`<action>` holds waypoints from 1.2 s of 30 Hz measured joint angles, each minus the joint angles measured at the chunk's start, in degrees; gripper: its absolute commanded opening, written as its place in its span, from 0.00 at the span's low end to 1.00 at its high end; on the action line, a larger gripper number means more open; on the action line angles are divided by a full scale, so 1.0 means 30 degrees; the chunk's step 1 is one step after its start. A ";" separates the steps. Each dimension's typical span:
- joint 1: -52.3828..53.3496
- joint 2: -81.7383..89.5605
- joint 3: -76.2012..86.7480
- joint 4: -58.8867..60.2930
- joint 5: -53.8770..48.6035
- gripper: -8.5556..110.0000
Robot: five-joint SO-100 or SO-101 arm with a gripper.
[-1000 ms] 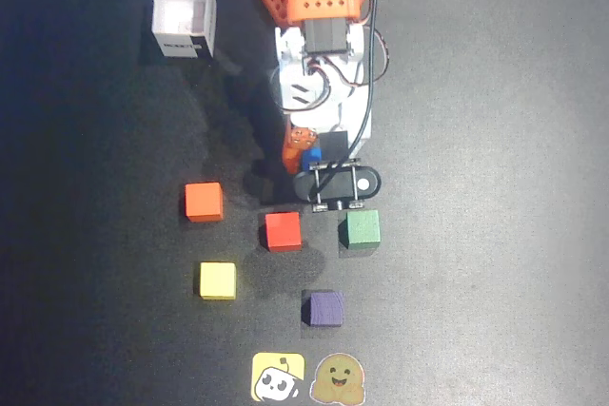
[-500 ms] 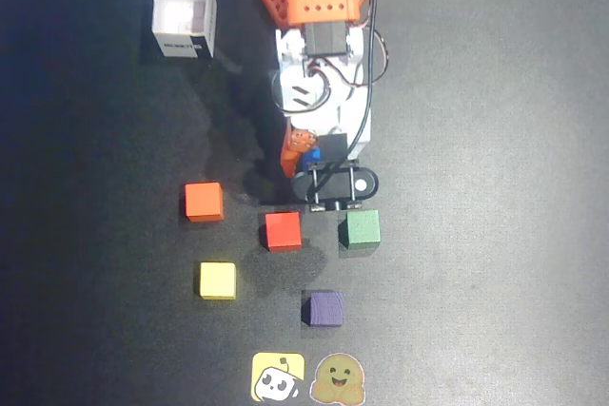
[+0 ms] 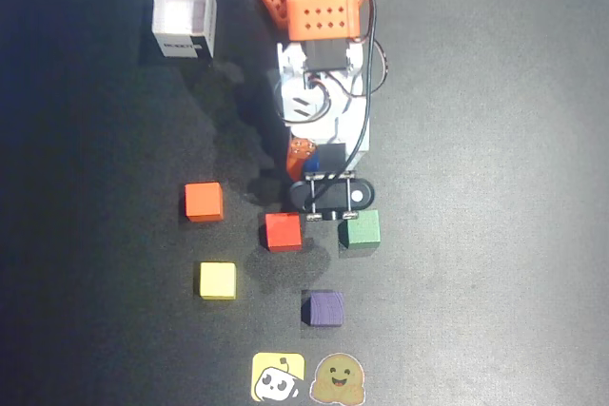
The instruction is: Put the blue cube on top of the yellow cube.
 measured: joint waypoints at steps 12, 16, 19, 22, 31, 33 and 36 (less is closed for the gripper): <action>-0.0088 -0.0029 0.0088 0.0000 0.0088 0.14; -0.0059 -0.0029 -0.0615 0.1260 0.0117 0.14; 0.0234 -0.0029 -0.1611 0.2139 0.0322 0.14; 0.0234 -0.0029 -0.2607 0.3105 0.0820 0.14; 0.0469 0.0820 -0.4482 0.4365 0.1875 0.14; 0.0879 0.0820 -0.4834 0.4658 0.1875 0.14; 0.1260 0.0410 -0.6006 0.5449 0.1875 0.14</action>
